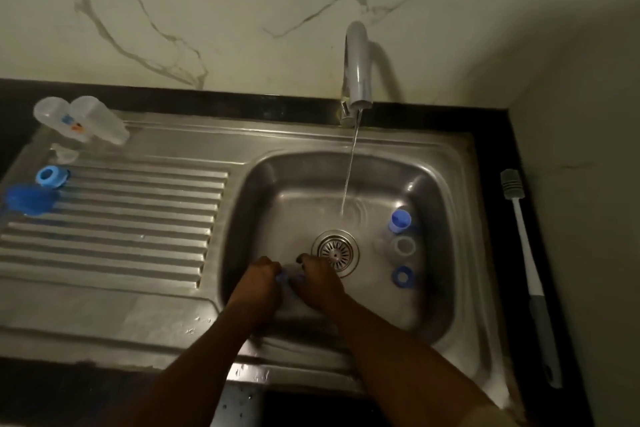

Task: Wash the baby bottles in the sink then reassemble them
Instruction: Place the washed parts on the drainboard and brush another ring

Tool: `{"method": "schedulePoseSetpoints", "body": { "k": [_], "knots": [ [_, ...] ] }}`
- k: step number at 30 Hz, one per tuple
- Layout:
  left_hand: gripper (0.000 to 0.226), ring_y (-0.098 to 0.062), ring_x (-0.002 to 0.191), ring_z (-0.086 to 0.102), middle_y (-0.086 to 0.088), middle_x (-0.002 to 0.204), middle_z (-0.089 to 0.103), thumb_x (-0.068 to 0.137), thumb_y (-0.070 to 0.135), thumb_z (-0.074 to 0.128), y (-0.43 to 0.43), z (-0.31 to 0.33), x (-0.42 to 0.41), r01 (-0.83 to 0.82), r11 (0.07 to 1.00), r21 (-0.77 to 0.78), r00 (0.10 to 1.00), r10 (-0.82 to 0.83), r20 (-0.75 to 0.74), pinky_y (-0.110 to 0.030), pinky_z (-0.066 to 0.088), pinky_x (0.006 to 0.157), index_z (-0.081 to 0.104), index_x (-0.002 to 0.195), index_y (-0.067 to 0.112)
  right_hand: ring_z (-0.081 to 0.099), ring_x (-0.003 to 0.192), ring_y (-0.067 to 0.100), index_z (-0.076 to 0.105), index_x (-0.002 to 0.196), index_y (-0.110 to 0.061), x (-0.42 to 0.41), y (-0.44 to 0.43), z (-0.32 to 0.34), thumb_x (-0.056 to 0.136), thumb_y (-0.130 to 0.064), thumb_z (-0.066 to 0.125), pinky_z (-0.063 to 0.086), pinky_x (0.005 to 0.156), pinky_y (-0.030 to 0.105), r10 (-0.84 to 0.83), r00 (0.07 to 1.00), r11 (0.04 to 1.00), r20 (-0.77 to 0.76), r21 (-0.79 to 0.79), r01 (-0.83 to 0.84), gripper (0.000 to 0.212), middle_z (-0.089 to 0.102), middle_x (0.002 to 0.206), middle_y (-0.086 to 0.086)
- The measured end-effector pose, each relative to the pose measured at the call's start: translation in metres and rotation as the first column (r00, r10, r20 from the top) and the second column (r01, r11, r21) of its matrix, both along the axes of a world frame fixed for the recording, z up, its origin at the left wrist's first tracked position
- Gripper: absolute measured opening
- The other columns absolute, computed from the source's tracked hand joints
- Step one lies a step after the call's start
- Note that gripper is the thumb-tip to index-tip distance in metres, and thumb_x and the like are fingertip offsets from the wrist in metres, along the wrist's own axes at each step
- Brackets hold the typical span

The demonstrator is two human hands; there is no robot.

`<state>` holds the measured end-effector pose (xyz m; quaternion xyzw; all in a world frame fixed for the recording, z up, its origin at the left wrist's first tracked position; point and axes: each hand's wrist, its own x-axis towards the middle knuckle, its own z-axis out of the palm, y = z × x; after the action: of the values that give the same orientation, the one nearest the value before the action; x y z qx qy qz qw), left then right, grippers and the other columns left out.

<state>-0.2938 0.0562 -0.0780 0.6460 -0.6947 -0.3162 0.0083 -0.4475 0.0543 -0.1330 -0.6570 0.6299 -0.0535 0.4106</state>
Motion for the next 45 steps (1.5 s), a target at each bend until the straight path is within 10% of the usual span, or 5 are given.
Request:
{"method": "schedulePoseSetpoints", "body": {
  "k": [7, 14, 27, 38, 45],
  "knots": [
    [0.013, -0.028, 0.09, 0.063, -0.012, 0.094, 0.064, 0.093, 0.006, 0.06, 0.004, 0.004, -0.003, -0.045, 0.997, -0.058, 0.997, 0.042, -0.067, -0.039, 0.05, 0.085, 0.07, 0.084, 0.006, 0.055, 0.109, 0.035, 0.07, 0.106, -0.008, 0.033, -0.014, -0.019, 0.093, -0.026, 0.056, 0.047, 0.088, 0.036, -0.078, 0.988, 0.997, -0.131, -0.036, 0.074, 0.026, 0.062, 0.112, 0.019],
    [0.023, -0.03, 0.101, 0.064, -0.015, 0.11, 0.067, 0.085, -0.002, 0.061, -0.028, 0.02, -0.028, -0.083, 0.984, -0.156, 0.989, 0.062, -0.134, -0.029, 0.046, 0.09, 0.07, 0.106, 0.001, 0.059, 0.076, 0.014, 0.061, 0.086, -0.012, -0.035, -0.076, 0.038, 0.09, -0.008, 0.063, 0.041, 0.064, 0.015, -0.596, 0.745, 0.74, 0.299, -0.155, 0.654, 0.007, 0.064, 0.084, 0.001],
    [0.025, -0.021, 0.1, 0.065, -0.009, 0.112, 0.068, 0.088, 0.002, 0.059, -0.068, 0.034, -0.061, -0.156, 0.984, -0.085, 0.892, 0.103, -0.441, -0.018, 0.042, 0.084, 0.07, 0.11, 0.008, 0.064, 0.082, 0.012, 0.069, 0.095, -0.015, -0.052, -0.098, 0.104, 0.094, -0.024, 0.064, 0.052, 0.075, 0.026, -0.55, 0.827, 0.801, 0.12, -0.206, 0.562, 0.011, 0.069, 0.089, -0.001],
    [0.021, -0.02, 0.1, 0.07, -0.003, 0.105, 0.074, 0.1, 0.012, 0.057, -0.105, 0.075, -0.092, -0.219, 0.97, 0.105, 0.506, 0.205, -0.838, -0.051, 0.055, 0.095, 0.072, 0.112, 0.018, 0.041, 0.05, 0.007, 0.062, 0.081, -0.017, -0.055, -0.076, 0.156, 0.1, -0.034, 0.051, 0.034, 0.051, 0.021, -0.821, 0.174, 0.524, 0.543, 0.598, 0.606, 0.027, 0.048, 0.059, -0.003],
    [0.007, -0.029, 0.085, 0.068, -0.013, 0.093, 0.073, 0.095, 0.01, 0.063, -0.098, 0.094, -0.115, -0.333, 0.874, 0.354, 0.27, 0.448, -0.852, -0.037, 0.059, 0.076, 0.069, 0.098, 0.007, 0.061, 0.074, 0.019, 0.067, 0.099, -0.015, -0.132, -0.016, 0.18, 0.098, -0.022, 0.05, 0.048, 0.063, 0.018, -0.792, 0.596, 0.514, 0.131, -0.385, 0.767, 0.019, 0.065, 0.083, 0.003]
  ]
}}
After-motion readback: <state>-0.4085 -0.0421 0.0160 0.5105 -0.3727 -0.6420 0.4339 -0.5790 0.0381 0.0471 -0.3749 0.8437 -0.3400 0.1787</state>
